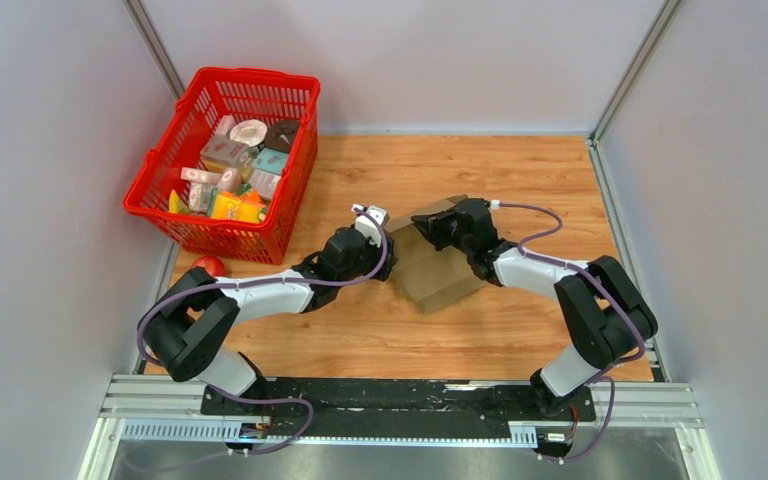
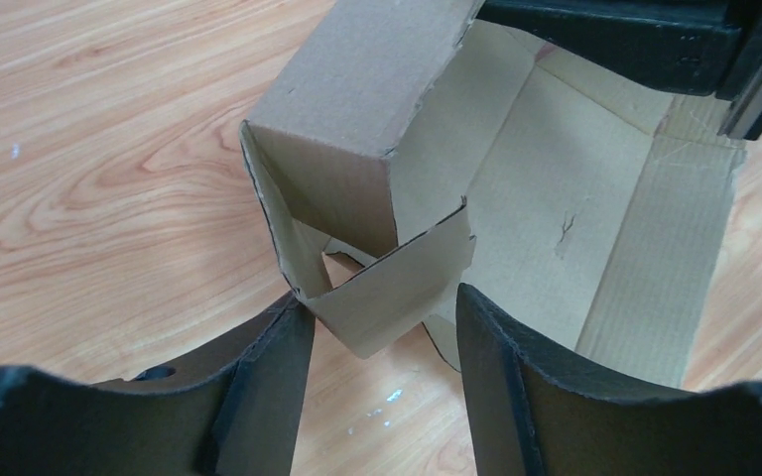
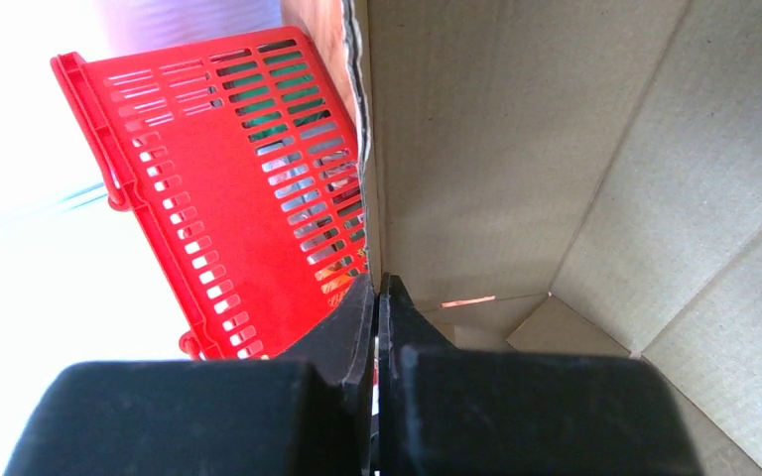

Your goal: Fold the paper box

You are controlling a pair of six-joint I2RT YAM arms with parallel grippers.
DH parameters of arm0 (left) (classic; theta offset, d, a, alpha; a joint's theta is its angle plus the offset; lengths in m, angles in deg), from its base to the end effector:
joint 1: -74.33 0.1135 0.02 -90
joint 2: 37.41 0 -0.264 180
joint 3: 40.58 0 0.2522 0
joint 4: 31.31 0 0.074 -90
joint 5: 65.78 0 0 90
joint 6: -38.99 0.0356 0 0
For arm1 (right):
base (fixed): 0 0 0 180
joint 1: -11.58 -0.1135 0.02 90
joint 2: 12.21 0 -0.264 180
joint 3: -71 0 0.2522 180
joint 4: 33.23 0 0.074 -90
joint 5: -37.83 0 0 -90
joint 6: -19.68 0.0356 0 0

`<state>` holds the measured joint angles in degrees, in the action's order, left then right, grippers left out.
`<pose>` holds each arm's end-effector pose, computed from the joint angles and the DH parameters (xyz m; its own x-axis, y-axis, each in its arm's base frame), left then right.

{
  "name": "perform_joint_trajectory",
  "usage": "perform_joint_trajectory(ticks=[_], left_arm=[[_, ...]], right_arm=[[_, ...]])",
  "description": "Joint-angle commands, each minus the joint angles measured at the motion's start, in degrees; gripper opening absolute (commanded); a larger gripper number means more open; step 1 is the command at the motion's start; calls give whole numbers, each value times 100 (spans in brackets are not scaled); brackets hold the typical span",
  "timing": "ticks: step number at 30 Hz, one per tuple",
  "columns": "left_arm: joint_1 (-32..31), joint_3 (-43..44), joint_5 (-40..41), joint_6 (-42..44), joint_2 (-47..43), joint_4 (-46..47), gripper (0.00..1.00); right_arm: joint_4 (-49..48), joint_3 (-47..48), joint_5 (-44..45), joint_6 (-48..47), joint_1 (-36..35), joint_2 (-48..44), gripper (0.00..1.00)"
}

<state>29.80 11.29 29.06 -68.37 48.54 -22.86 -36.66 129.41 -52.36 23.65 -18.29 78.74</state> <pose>0.2223 -0.2145 0.1882 -0.4866 0.0617 -0.8714 0.5232 0.8194 -0.2342 0.2885 0.1658 0.1885 -0.4701 0.8804 0.0621 0.4555 0.1818 0.8715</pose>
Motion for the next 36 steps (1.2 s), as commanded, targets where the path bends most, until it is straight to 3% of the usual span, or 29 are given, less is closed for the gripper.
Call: perform_joint_trajectory(ticks=[1, 5, 10, 16, 22, 32, 36], left_arm=[[-29, 337, 324, 382, 61, -24, 59], [-11, 434, 316, 427, 203, 81, 52], [-20, 250, 70, 374, 229, 397, 59], [-11, 224, -10, 304, 396, 582, 50], [-11, 215, -1, 278, 449, 626, 56], [-11, 478, 122, 216, 826, 573, 51], [-55, 496, 621, 164, 914, 503, 53]], right_arm=[[-408, 168, 150, 156, -37, 62, 0], [-653, 54, 290, -71, -54, 124, 0], [-1154, -262, 405, -424, -72, 211, 0], [-2745, -772, 335, -450, -89, 607, 0], [-2808, -826, 379, -590, -90, 695, 0], [-3413, -1089, 467, -574, -98, 871, 0], [-3607, -1151, 528, -512, -125, 871, 0]])
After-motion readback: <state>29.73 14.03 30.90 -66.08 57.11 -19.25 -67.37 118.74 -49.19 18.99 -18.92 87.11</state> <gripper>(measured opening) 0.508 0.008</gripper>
